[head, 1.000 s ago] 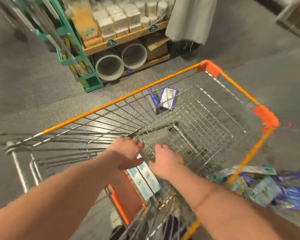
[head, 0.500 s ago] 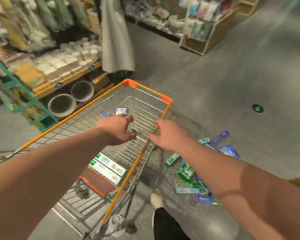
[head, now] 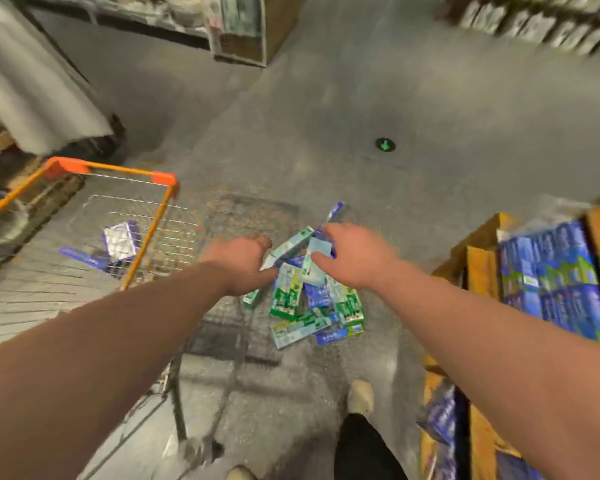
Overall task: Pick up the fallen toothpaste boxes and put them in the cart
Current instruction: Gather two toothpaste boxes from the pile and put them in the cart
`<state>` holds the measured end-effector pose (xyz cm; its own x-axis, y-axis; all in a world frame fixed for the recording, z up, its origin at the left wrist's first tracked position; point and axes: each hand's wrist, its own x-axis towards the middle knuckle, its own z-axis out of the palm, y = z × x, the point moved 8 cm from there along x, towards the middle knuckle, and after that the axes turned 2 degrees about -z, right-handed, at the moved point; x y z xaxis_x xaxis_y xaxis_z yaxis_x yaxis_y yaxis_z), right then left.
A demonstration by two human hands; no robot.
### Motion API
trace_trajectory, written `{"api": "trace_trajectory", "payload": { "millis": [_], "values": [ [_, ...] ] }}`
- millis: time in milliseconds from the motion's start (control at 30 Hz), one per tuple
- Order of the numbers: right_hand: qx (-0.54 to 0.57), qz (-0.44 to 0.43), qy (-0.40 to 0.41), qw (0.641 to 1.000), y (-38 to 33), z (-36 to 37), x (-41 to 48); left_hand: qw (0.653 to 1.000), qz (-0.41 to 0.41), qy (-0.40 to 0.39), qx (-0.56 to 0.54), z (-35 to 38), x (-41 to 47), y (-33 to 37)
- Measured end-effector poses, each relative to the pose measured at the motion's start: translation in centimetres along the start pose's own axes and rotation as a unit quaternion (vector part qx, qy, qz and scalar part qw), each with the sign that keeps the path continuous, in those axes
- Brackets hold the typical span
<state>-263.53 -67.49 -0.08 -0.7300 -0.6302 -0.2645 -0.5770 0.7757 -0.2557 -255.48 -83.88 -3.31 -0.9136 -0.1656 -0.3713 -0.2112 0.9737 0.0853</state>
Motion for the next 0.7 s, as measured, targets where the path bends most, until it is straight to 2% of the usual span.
{"api": "trace_trajectory", "payload": {
  "millis": [200,333,500,700],
  "values": [
    [0.007,-0.009,-0.061,0.998,9.4,4.2,4.6,0.998,-0.001,-0.059,-0.011,5.4,7.7,6.0],
    [0.005,-0.012,-0.092,0.996,13.4,7.8,7.2,0.998,-0.021,-0.058,-0.009,8.1,12.2,7.9],
    [0.006,0.007,-0.137,0.991,17.4,14.9,11.0,0.997,-0.017,-0.062,-0.035,13.5,18.9,7.4],
    [0.026,0.011,-0.133,0.991,20.7,28.5,17.8,0.998,0.002,-0.063,-0.007,25.3,28.4,4.2]
  ]
}}
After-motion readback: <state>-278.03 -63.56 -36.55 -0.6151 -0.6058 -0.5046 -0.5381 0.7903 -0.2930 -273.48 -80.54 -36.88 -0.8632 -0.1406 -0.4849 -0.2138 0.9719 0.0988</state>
